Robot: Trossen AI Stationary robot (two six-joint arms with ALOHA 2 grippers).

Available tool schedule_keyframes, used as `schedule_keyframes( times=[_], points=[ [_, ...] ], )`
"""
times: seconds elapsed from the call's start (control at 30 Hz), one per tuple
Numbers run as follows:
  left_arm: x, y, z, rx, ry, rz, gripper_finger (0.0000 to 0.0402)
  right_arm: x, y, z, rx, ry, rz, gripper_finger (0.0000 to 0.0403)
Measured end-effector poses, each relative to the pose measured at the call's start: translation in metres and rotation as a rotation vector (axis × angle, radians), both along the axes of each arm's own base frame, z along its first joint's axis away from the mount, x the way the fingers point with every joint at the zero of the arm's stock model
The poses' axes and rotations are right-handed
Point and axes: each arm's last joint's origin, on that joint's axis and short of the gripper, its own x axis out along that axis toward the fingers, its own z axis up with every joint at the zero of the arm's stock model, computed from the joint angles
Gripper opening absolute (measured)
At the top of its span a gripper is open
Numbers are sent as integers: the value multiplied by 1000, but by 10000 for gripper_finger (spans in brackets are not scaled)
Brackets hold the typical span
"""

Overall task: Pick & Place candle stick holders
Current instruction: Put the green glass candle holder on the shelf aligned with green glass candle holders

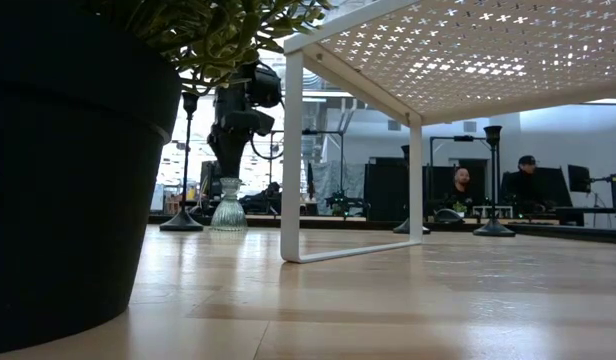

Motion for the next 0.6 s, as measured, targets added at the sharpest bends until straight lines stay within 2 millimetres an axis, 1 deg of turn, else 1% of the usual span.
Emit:
schedule_keyframes(
  times=[0.27, 0.4, 0.5, 0.6],
  points=[
    [-6, -5, -27, -36, 38, 4, 226, 0, 0, 0, 0, 0, -1, 178],
    [-5, -5, -31, -39, 7, 5, 215, 0, 0, 0, 1, 0, -2, 175],
    [-4, -7, -33, -45, 1, 4, 181, 0, 0, 0, 4, 0, -7, 175],
    [-4, -7, -33, -53, -5, 20, 118, 0, 0, 0, 4, 0, -7, 176]
  ],
)
